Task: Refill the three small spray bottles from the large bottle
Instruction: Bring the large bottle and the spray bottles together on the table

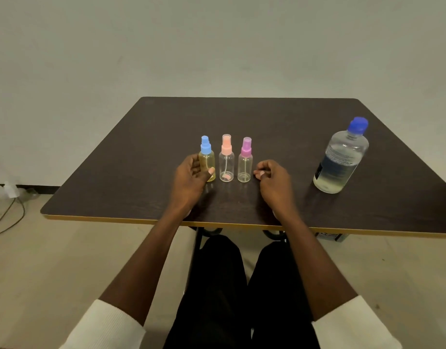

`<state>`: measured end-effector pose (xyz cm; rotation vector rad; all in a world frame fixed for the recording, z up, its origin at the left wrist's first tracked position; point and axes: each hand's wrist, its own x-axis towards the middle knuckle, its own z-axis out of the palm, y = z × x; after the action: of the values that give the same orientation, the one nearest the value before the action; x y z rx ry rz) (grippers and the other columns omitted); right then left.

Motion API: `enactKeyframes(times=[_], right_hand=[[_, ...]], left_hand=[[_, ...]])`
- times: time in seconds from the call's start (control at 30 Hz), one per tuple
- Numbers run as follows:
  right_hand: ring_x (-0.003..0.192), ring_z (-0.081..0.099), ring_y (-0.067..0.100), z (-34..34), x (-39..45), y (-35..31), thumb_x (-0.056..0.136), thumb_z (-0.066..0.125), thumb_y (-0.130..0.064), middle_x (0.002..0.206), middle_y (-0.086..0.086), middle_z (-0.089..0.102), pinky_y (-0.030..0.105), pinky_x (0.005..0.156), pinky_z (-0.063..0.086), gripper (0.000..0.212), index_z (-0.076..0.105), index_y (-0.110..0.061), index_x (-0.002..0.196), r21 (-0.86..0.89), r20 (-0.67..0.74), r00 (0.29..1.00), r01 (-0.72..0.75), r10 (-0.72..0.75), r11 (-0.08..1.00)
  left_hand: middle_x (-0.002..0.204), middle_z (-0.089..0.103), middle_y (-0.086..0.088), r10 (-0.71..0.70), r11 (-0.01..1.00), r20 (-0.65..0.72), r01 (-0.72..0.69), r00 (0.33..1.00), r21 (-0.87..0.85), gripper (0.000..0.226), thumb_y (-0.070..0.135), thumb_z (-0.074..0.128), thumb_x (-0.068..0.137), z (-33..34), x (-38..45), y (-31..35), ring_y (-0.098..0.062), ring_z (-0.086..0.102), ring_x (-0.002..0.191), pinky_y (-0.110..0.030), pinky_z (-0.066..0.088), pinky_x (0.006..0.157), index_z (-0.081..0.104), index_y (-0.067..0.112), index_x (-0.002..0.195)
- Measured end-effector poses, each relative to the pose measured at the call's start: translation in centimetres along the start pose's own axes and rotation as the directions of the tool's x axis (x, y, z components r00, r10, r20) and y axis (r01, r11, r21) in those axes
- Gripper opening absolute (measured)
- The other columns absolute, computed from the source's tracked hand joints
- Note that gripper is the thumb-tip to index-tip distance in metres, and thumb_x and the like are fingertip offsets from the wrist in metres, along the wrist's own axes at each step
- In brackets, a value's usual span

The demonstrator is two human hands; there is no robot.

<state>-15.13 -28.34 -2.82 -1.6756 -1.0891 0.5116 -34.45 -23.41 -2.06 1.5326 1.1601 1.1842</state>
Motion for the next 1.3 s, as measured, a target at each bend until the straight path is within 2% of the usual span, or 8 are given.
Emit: enactKeyframes(times=[0.2,0.37,0.53,0.8,0.93,1.1,1.2,1.3], right_hand=[[0.088,0.062,0.007,0.1,-0.1,0.1,0.092,0.049,0.002,0.095,-0.002,0.067,0.027,0.080,0.052,0.023,0.064,-0.015,0.099,-0.012,0.003,1.000,0.029,-0.028,1.000],[0.089,0.063,0.009,0.1,-0.1,0.0,0.092,0.052,-0.001,0.096,-0.002,0.068,0.028,0.081,0.052,0.020,0.064,-0.013,0.101,-0.010,0.003,1.000,0.028,-0.028,1.000],[0.088,0.063,0.011,0.2,0.0,0.1,0.092,0.053,-0.002,0.094,-0.001,0.068,0.031,0.081,0.053,0.018,0.064,-0.013,0.100,-0.003,0.000,1.000,0.022,-0.022,1.000],[0.088,0.064,0.012,0.3,0.1,0.1,0.091,0.057,-0.003,0.095,0.001,0.068,0.028,0.080,0.052,0.015,0.063,-0.012,0.101,0.027,-0.004,1.000,0.026,-0.026,0.999],[0.092,0.064,0.014,0.2,0.0,0.0,0.086,0.057,0.001,0.098,0.003,0.066,0.024,0.081,0.054,0.025,0.059,-0.016,0.105,0.091,0.008,1.000,0.008,-0.009,0.996],[0.099,0.062,0.016,-0.3,-0.3,-0.4,0.082,0.065,-0.001,0.107,0.003,0.063,0.023,0.084,0.054,0.035,0.056,-0.016,0.112,0.165,-0.003,1.000,0.016,-0.015,0.986],[0.101,0.060,0.011,-0.4,-0.4,-0.5,0.081,0.075,-0.011,0.114,0.000,0.062,0.022,0.085,0.053,0.043,0.057,-0.014,0.120,0.173,0.000,0.999,0.035,-0.035,0.984],[0.110,0.056,0.007,-0.1,-0.2,-0.7,0.082,0.077,-0.019,0.126,-0.005,0.058,0.023,0.090,0.050,0.056,0.054,-0.015,0.132,0.113,0.025,0.997,0.073,-0.076,0.991]], left_hand=[[0.124,0.067,0.001,-0.008,0.998,-0.017,0.008,1.000,0.056,0.048,0.007,0.071,0.092,-0.1,0.3,-0.4,-0.013,0.065,0.115,-0.030,0.053,0.100,0.055,0.015,0.137],[0.118,0.064,0.008,-0.012,0.998,-0.020,0.013,1.000,0.061,0.049,0.003,0.071,0.091,-0.1,0.2,-0.3,-0.003,0.063,0.105,-0.021,0.050,0.095,0.054,0.015,0.136],[0.120,0.064,0.007,-0.019,0.998,-0.023,0.021,1.000,0.060,0.051,0.002,0.071,0.090,-0.1,0.4,-0.3,-0.010,0.063,0.112,-0.029,0.051,0.102,0.054,0.016,0.136],[0.133,0.064,0.000,-0.027,0.999,-0.033,0.028,0.999,0.040,0.063,0.003,0.079,0.084,-0.3,0.8,-1.0,-0.016,0.062,0.122,-0.041,0.050,0.109,0.052,0.017,0.139],[0.139,0.059,0.001,0.006,1.000,-0.059,-0.005,0.998,0.014,0.073,-0.004,0.078,0.081,-0.5,0.8,-0.9,-0.014,0.058,0.126,-0.037,0.048,0.111,0.047,0.016,0.143],[0.139,0.054,-0.004,0.158,0.987,-0.223,-0.152,0.962,0.044,0.061,0.004,0.072,0.083,-0.5,0.1,0.0,-0.013,0.054,0.126,-0.028,0.047,0.109,0.049,0.012,0.139],[0.123,0.058,-0.006,0.439,0.898,-0.324,-0.405,0.838,0.169,0.047,0.013,0.063,0.079,-0.4,-0.7,0.1,-0.015,0.059,0.105,-0.022,0.052,0.088,0.056,0.003,0.124],[0.105,0.061,-0.018,0.641,0.764,-0.263,-0.563,0.721,0.315,0.033,0.011,0.062,0.081,-0.2,-1.3,0.1,-0.022,0.054,0.088,-0.016,0.045,0.077,0.058,-0.005,0.109]])
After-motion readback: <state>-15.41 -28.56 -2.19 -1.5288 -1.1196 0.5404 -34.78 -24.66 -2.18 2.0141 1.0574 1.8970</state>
